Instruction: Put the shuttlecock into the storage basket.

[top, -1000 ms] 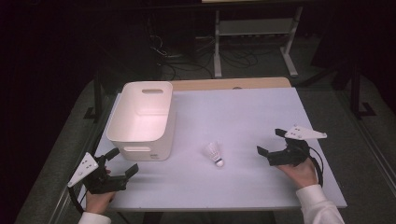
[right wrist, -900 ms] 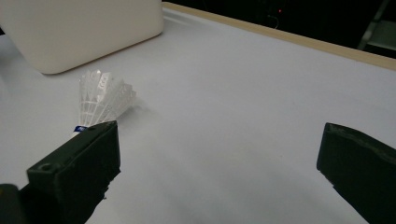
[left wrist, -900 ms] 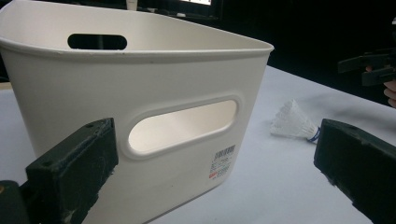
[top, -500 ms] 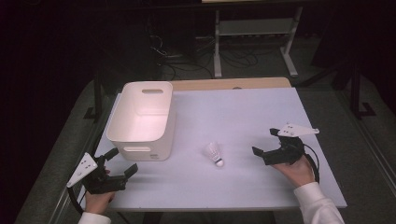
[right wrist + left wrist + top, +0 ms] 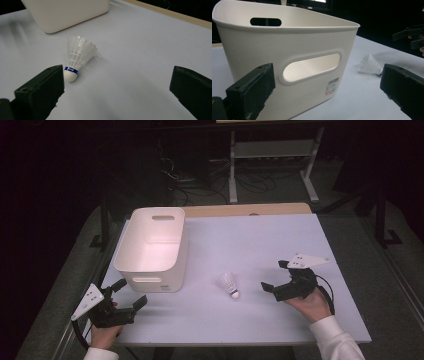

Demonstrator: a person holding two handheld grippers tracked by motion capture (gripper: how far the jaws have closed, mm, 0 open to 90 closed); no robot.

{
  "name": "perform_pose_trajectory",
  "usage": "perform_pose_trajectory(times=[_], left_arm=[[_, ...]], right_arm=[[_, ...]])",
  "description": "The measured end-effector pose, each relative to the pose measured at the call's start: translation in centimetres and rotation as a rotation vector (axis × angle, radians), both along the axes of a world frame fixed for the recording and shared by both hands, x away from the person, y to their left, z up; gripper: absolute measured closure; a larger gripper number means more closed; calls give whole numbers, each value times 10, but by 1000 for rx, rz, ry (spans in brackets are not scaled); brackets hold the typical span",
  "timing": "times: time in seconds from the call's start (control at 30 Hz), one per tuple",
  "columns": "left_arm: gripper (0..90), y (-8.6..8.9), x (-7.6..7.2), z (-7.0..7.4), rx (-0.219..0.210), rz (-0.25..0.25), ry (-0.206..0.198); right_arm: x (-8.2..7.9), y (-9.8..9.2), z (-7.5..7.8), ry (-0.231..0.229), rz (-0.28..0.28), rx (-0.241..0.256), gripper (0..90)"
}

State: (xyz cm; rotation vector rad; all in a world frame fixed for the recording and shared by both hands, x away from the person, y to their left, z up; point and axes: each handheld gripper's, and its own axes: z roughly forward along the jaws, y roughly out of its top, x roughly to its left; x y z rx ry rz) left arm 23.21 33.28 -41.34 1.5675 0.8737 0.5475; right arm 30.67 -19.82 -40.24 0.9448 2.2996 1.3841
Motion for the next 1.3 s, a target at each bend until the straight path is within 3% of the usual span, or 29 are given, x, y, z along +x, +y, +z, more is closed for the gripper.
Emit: perform_pose_trajectory(times=[0.6,1.3], left_arm=[[0,0,0,0,-8,1,-6],[0,0,0,0,-2,-4,-8]], right_arm=[[-3,23,3,34,57,-26,0],[1,45,-1,128,77,-88,0]])
